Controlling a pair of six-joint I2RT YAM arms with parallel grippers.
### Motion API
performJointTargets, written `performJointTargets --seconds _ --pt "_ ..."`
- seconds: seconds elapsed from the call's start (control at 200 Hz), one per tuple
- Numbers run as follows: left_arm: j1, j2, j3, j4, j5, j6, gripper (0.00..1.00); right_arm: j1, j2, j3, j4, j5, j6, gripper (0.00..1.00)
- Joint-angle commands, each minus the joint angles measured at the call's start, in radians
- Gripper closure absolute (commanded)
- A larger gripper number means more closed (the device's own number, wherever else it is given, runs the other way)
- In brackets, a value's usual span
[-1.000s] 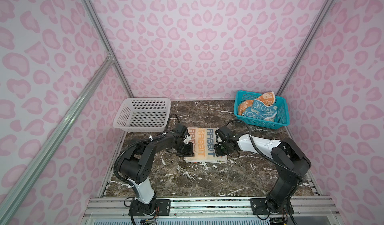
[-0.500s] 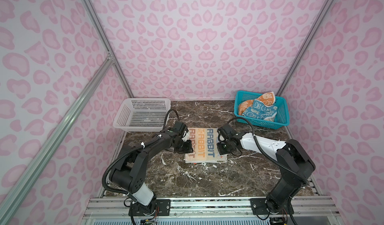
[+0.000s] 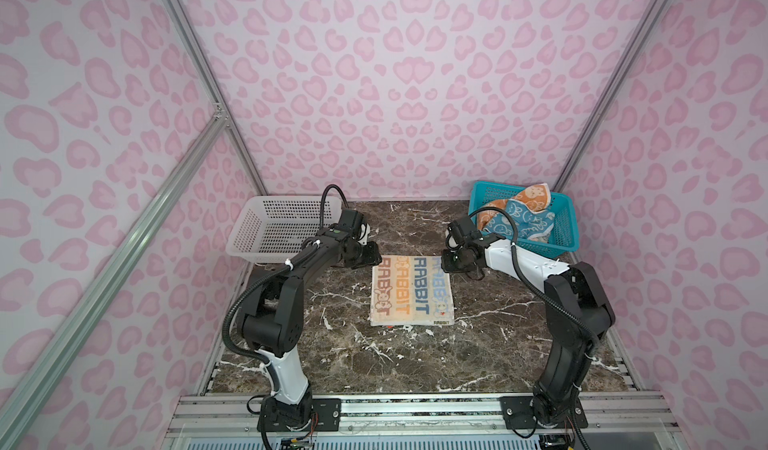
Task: Fold and stack the towels
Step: 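Open both grippers and lift them off the flattened towel, then move both grippers to the far edge of the cream towel and grasp it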
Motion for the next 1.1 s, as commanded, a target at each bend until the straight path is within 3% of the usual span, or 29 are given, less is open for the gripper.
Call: performJointTargets --seconds 0.0,0.28,0.475,1.095 --pt "0.004 0.080 0.079 -0.024 -0.010 0.057 0.49 -0.023 0.053 0.045 0.013 0.013 0.046 0.63" --pt "0.038 0.239 0.174 -0.038 -0.035 0.067 0.50 -0.034 0.208 0.209 -0.016 0.020 0.044 0.62" --pt "0.060 0.295 0.195 -0.037 -0.027 0.079 0.51 -0.042 0.280 0.284 -0.059 0.053 0.057 0.66" --pt "0.059 0.348 0.234 -0.038 0.050 0.081 0.53 -0.045 0.269 0.230 -0.046 0.020 0.099 0.61"
